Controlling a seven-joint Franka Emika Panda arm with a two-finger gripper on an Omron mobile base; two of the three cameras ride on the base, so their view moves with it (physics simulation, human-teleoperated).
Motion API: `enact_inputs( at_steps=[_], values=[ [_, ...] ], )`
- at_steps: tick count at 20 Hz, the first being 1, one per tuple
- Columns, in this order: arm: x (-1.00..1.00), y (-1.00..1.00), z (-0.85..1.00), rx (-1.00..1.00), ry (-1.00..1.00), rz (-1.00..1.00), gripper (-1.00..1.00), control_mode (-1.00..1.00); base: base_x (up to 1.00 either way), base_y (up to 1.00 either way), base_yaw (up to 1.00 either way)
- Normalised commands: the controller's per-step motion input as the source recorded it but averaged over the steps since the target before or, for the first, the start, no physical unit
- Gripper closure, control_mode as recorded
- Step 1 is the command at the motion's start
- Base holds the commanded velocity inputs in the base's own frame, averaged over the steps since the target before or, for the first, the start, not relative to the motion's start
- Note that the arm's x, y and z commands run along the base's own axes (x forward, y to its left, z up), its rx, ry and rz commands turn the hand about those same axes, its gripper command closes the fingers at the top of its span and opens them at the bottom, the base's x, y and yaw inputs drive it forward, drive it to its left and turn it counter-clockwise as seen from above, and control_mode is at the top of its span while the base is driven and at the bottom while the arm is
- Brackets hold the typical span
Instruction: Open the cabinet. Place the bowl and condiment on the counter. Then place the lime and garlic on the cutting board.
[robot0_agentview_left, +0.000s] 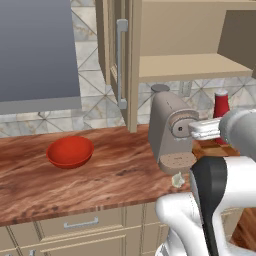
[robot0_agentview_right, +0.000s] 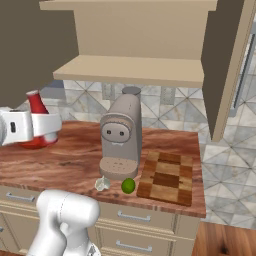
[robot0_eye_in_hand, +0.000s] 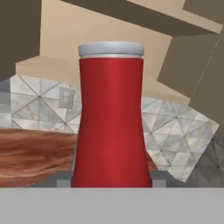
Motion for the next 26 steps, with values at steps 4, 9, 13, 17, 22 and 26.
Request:
enact_inputs(
  at_steps=[4,9,13,17,22,26],
  values=[
    [-0.34,0.37,-0.49,0.00,0.16,0.01,1.00,-1.00,0.00,0.00,0.00],
    [-0.34,0.31,-0.50,-0.04,0.20,0.05,1.00,-1.00,0.00,0.00,0.00],
    [-0.16,0.29,-0.32,-0.05,0.16,0.04,1.00,-1.00,0.00,0.00,0.00],
    [-0.12,0.12,-0.22,0.00,-0.05,0.00,1.00,-1.00,0.00,0.00,0.00],
    [-0.12,0.17,-0.28,-0.02,-0.19,-0.04,1.00,-1.00,0.00,0.00,0.00],
    [-0.01,0.24,-0.22,0.00,-0.07,-0.11,1.00,-1.00,0.00,0.00,0.00]
  ],
)
